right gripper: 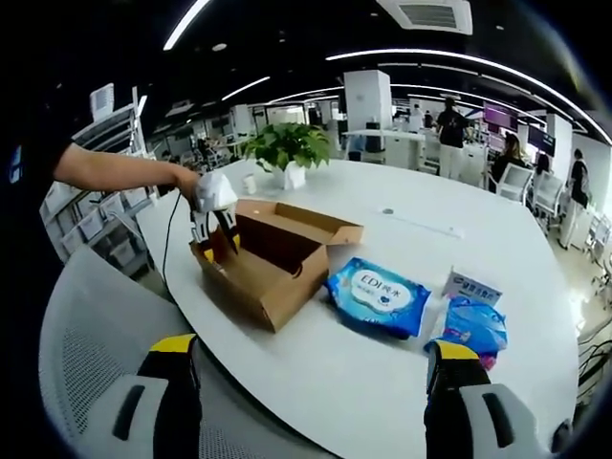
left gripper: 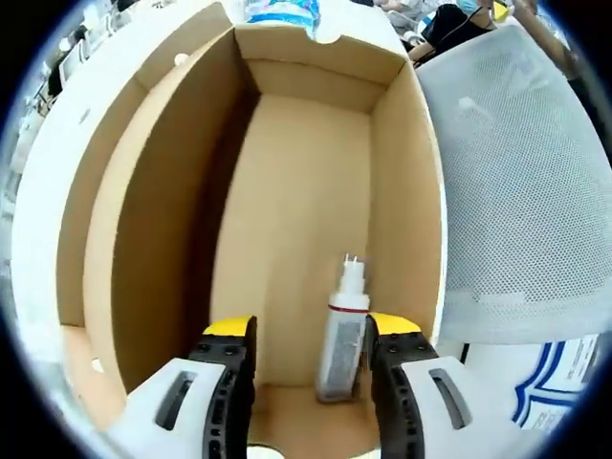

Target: Operate the shoe box by opening the lid, removing the specified soft item, and placing it in the target area until the item is outside and the box remains undamaged.

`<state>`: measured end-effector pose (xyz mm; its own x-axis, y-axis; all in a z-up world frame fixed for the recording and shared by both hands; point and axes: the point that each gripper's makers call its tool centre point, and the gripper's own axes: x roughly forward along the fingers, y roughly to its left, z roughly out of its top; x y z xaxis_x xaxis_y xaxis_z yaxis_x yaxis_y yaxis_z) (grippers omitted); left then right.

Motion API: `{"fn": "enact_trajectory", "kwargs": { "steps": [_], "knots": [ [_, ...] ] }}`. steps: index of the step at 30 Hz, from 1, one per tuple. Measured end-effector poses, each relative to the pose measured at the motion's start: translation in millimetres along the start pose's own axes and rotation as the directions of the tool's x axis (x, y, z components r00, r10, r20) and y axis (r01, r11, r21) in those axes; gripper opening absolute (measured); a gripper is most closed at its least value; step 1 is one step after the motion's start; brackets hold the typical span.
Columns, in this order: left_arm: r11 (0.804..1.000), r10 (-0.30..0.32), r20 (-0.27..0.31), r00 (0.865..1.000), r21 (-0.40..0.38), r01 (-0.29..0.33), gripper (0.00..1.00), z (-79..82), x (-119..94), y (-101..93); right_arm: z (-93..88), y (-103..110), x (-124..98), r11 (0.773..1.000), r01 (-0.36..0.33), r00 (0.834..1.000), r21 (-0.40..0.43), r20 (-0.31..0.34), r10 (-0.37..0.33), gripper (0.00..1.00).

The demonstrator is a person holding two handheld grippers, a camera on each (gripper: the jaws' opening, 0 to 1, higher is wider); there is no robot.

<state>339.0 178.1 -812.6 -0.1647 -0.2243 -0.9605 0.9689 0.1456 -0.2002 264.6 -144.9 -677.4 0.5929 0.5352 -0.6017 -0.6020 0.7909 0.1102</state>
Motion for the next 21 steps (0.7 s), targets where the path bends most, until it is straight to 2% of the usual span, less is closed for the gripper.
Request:
{"fn": "enact_trajectory", "kwargs": {
  "steps": [8,16,21],
  "knots": [
    [1.0,-0.024,0.004,1.0,0.006,0.024,0.4,0.7,12.1,-5.7,0.2,0.3,2.6,1.0,-0.005,1.0,-0.008,-0.005,0.005,0.99],
    [1.0,0.002,0.026,1.0,-0.005,-0.002,0.5,1.2,13.3,3.9,-2.6,-2.5,2.3,1.0,-0.002,1.0,-0.003,-0.009,0.002,0.99],
    [1.0,0.0,0.033,0.999,-0.02,0.0,0.51,0.9,13.6,4.3,-4.0,-3.3,3.0,1.0,-0.003,1.0,0.001,-0.01,0.003,0.99]
  ]
}}
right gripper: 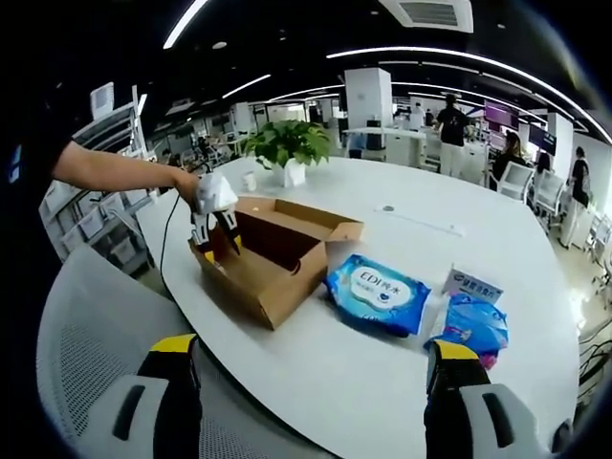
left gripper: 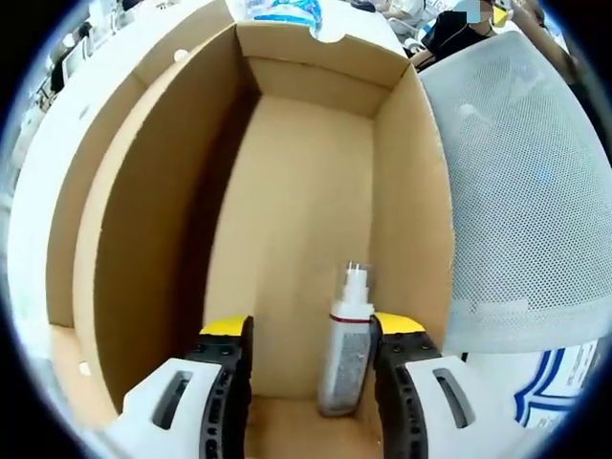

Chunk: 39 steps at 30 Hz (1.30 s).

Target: Operate the shoe box by opening the lid, removing the specified soft item, and placing it in the target area until the item is outside and the box remains undamaged.

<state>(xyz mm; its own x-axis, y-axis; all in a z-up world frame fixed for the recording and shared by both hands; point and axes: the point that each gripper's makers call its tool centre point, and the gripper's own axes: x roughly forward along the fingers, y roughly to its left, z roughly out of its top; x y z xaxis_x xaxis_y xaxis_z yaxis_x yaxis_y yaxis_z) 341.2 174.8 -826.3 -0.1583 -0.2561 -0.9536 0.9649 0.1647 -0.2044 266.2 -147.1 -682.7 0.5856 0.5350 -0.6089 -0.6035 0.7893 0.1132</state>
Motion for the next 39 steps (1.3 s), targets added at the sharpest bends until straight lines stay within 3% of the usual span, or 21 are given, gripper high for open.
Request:
{"fn": "enact_trajectory", "kwargs": {
  "steps": [14,17,22,28,36,39],
  "knots": [
    [0.998,0.052,0.027,0.998,-0.037,-0.051,0.47,-1.8,-7.0,15.0,-0.8,-0.1,1.9,1.0,-0.007,1.0,0.004,-0.003,0.007,0.99],
    [0.998,0.05,0.017,0.999,-0.024,-0.05,0.4,-2.7,-8.6,14.1,-0.9,0.3,2.3,1.0,-0.01,1.0,0.003,-0.003,0.01,0.99],
    [0.999,0.009,0.044,0.999,-0.04,-0.007,0.43,1.5,-8.8,2.5,-2.5,0.2,3.1,1.0,-0.012,1.0,0.005,-0.008,0.012,0.99],
    [0.999,-0.02,0.034,0.999,-0.025,0.021,0.4,-1.4,-3.9,-6.4,-2.9,1.6,4.4,1.0,-0.019,1.0,0.005,-0.01,0.019,0.99],
    [1.0,0.012,0.001,1.0,0.016,-0.012,0.38,-4.7,7.0,-4.9,-1.3,1.2,4.0,1.0,-0.018,1.0,0.006,-0.006,0.018,0.98],
    [0.998,0.037,-0.034,0.999,0.045,-0.035,0.38,-13.2,12.2,-1.9,-2.1,0.5,3.0,1.0,-0.015,1.0,0.006,-0.006,0.015,0.98]
  ]
}}
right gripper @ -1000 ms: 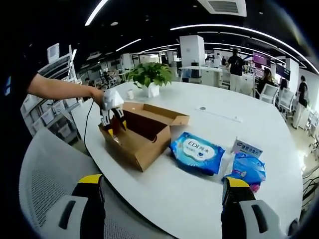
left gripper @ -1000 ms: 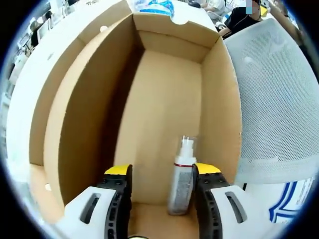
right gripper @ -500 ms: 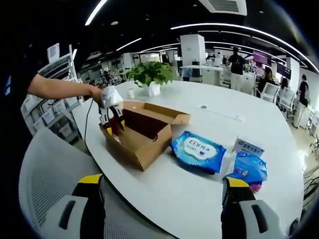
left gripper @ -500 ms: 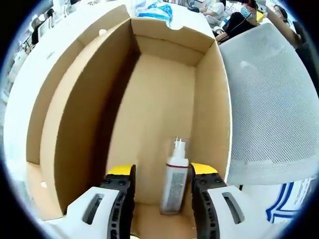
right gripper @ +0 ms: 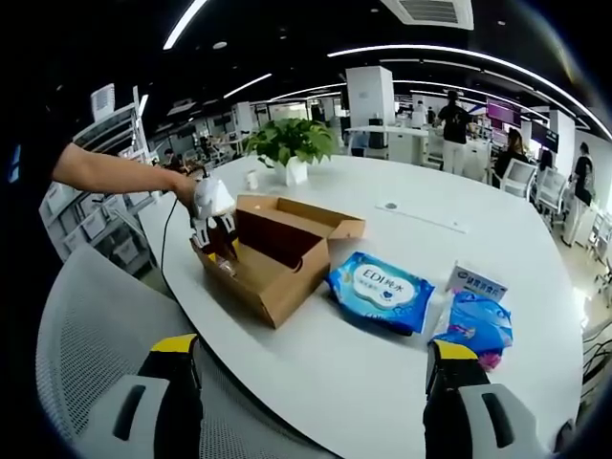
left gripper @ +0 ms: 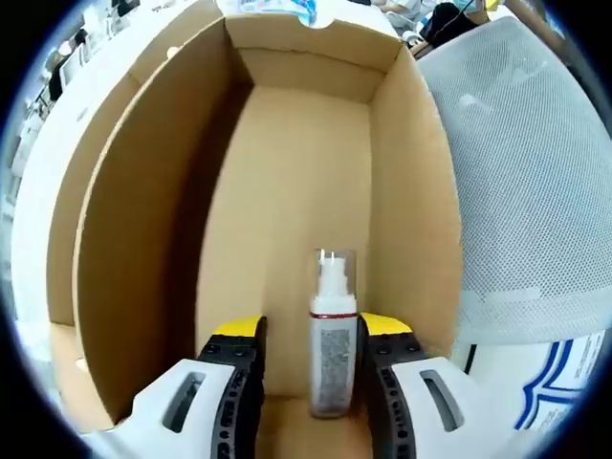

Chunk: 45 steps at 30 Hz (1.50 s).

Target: Operate the shoe box by opening the lid, removing the specified soft item, and placing it in the target area until the item is outside and the box remains undamaged.

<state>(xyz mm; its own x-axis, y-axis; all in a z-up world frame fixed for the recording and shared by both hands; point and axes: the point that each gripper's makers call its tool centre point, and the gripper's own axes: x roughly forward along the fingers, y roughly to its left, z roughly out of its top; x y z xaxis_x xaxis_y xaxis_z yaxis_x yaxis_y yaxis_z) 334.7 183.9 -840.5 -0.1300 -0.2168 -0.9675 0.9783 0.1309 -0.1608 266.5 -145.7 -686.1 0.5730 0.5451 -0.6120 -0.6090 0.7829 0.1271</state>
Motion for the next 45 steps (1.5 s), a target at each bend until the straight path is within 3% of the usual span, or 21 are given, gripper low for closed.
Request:
{"fn": "enact_trajectory", "kwargs": {
  "steps": [7,10,16,21,31,37,45],
  "knots": [
    [1.0,0.013,0.003,1.0,-0.013,-0.013,0.31,-5.8,0.1,0.9,-1.8,-1.4,-1.3,1.0,0.005,1.0,-0.007,-0.001,-0.005,0.97],
    [1.0,0.021,-0.023,1.0,-0.003,-0.021,0.28,-13.3,2.9,0.6,-1.4,0.1,-0.1,1.0,0.002,1.0,-0.009,0.002,-0.002,0.97],
    [1.0,0.021,0.013,1.0,0.015,-0.022,0.21,-9.1,0.1,-0.9,1.8,3.3,2.1,1.0,-0.009,1.0,-0.026,0.015,0.009,0.95],
    [0.998,0.046,0.008,0.999,0.04,-0.046,0.2,-8.5,0.2,1.9,2.7,4.8,3.9,0.999,-0.018,1.0,-0.034,0.018,0.018,0.94],
    [0.997,0.073,0.004,0.997,0.018,-0.073,0.19,-7.0,-11.6,4.0,11.8,10.3,4.9,0.996,-0.044,0.998,-0.073,0.049,0.047,0.9],
    [0.996,0.092,0.041,0.995,0.013,-0.093,0.19,1.4,-23.7,4.1,22.2,13.8,6.6,0.993,-0.06,0.994,-0.105,0.083,0.069,0.88],
    [0.994,0.108,0.125,0.986,-0.002,-0.109,0.19,26.6,-42.3,-3.7,35.8,24.3,14.0,0.979,-0.103,0.987,-0.174,0.107,0.123,0.83]
  ]
}}
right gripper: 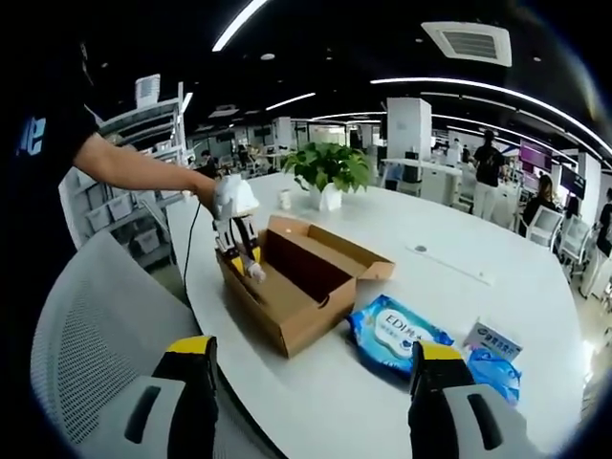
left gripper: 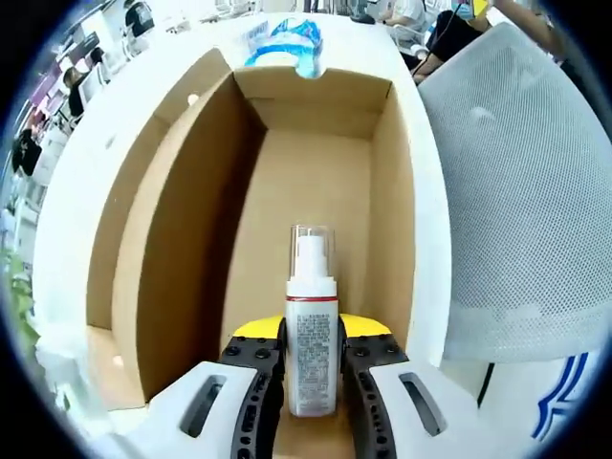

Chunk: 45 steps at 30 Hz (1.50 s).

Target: Operate the shoe box by opening the lid, removing the specified soft item, and placing it in the target area until the item is outside and the box remains undamaged.

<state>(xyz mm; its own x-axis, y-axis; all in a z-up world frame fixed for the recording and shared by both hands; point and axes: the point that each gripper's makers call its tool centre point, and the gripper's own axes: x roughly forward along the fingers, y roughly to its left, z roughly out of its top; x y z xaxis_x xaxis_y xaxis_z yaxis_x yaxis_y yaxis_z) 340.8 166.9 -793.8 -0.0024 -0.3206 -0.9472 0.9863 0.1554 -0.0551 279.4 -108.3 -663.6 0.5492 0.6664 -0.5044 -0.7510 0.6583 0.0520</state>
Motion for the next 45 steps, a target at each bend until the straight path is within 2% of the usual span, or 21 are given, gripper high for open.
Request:
{"fn": "enact_trajectory", "kwargs": {
  "steps": [8,14,24,36,45],
  "knots": [
    [1.0,0.014,0.096,0.995,0.003,-0.014,0.19,30.3,-15.1,-10.2,8.7,6.8,10.4,0.998,-0.04,0.999,-0.044,0.011,0.041,0.79],
    [1.0,0.021,0.149,0.989,0.006,-0.022,0.19,44.9,-25.4,-15.1,20.7,13.4,20.8,0.994,-0.071,0.997,-0.083,0.031,0.073,0.77],
    [0.997,0.021,0.265,0.964,0.069,-0.041,0.19,88.1,-45.4,-32.0,38.4,29.0,41.4,0.974,-0.14,0.988,-0.179,0.044,0.15,0.67],
    [0.986,-0.017,0.348,0.937,0.16,-0.042,0.19,128.5,-58.2,-55.4,48.1,47.3,60.0,0.942,-0.206,0.975,-0.266,0.023,0.22,0.52],
    [0.973,-0.05,0.385,0.922,0.226,-0.042,0.19,152.3,-61.3,-71.4,50.5,60.0,68.5,0.916,-0.24,0.967,-0.321,0.001,0.254,0.44]
  ]
}}
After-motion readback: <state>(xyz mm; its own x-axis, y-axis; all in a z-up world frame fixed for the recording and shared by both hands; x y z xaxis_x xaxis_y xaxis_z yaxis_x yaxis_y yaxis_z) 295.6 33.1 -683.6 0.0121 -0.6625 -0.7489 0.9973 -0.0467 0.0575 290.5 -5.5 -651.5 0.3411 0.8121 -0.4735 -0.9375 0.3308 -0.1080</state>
